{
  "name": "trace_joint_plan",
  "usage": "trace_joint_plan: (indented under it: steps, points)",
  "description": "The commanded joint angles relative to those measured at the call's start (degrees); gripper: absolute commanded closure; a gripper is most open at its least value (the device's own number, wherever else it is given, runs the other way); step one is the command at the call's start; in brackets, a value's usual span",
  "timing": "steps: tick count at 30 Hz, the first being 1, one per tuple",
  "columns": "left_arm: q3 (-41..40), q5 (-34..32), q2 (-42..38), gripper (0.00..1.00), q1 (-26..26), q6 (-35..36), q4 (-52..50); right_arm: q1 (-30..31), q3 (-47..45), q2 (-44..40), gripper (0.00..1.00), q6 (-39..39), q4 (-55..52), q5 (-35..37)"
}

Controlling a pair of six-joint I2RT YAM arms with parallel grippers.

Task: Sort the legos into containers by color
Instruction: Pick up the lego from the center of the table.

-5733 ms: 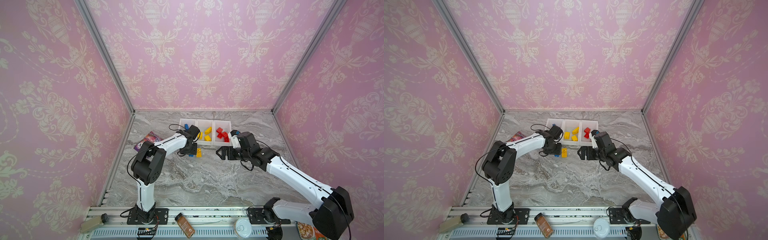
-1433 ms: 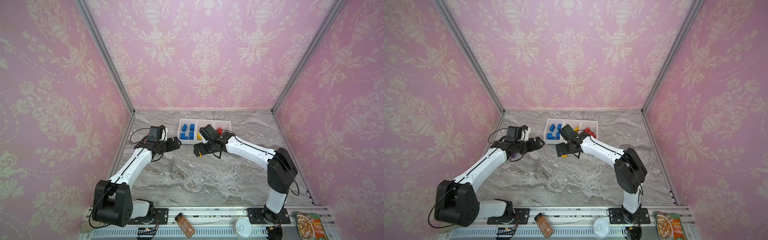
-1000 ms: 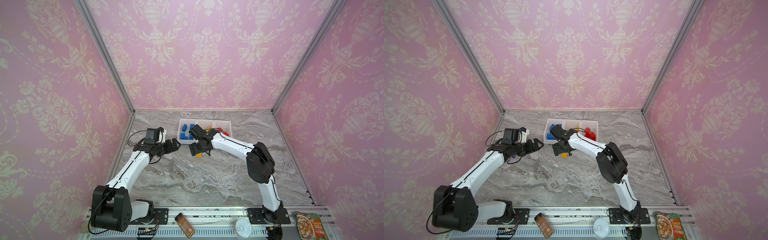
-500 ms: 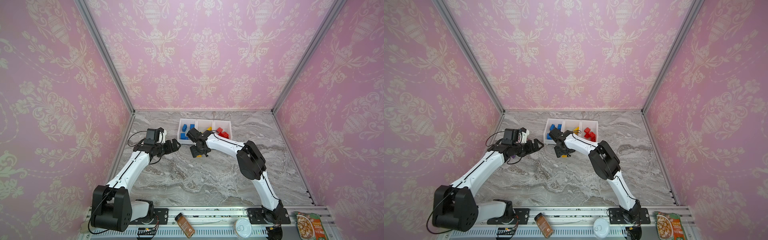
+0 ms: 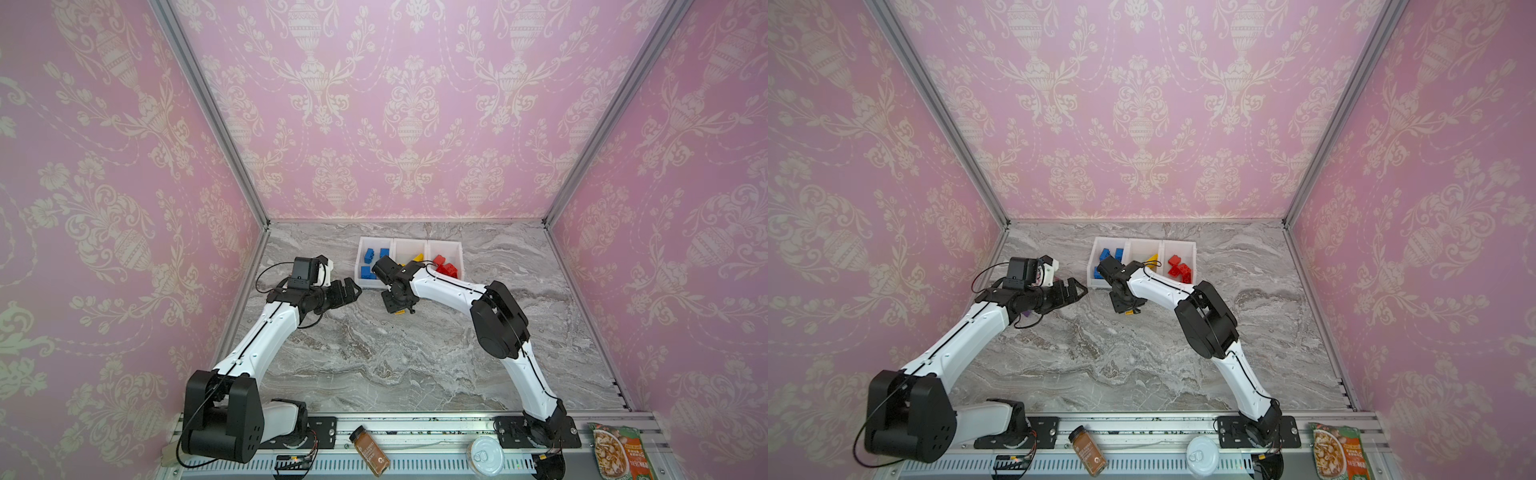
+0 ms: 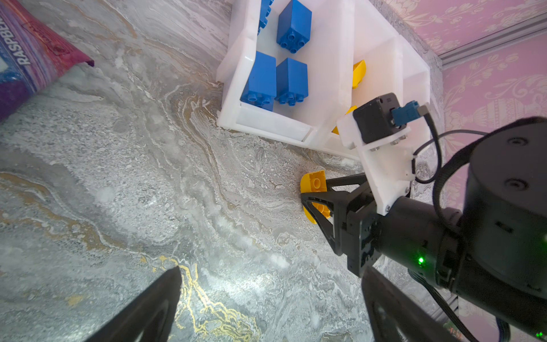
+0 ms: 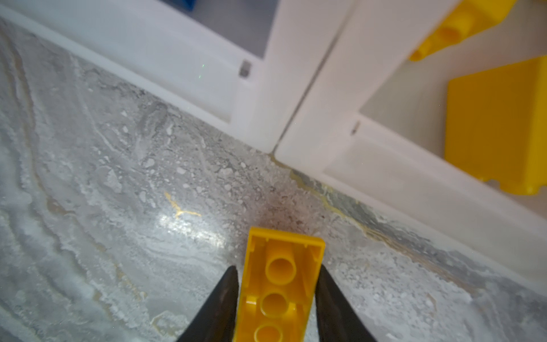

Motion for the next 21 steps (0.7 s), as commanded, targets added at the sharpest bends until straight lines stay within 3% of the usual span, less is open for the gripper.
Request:
trace_joint_plan:
  steps: [1,10,21]
  points:
    - [-0.4,0.6,0.7,0.03,0.4,-0.1,-1.4,0.3,0.1,0.7,0.61,-0.4,0.2,1.1]
    - [-0.5,0.3,0.4,0.03,0.5,-0.1,-1.5,0.3,-0.7,-0.3,0.67,-0.4,0.2,0.9]
    - [-0.4,0.4,0.5,0.03,0.5,0.0,-1.5,0.4,-5.2,-8.1,0.68,-0.3,1.1,1.5]
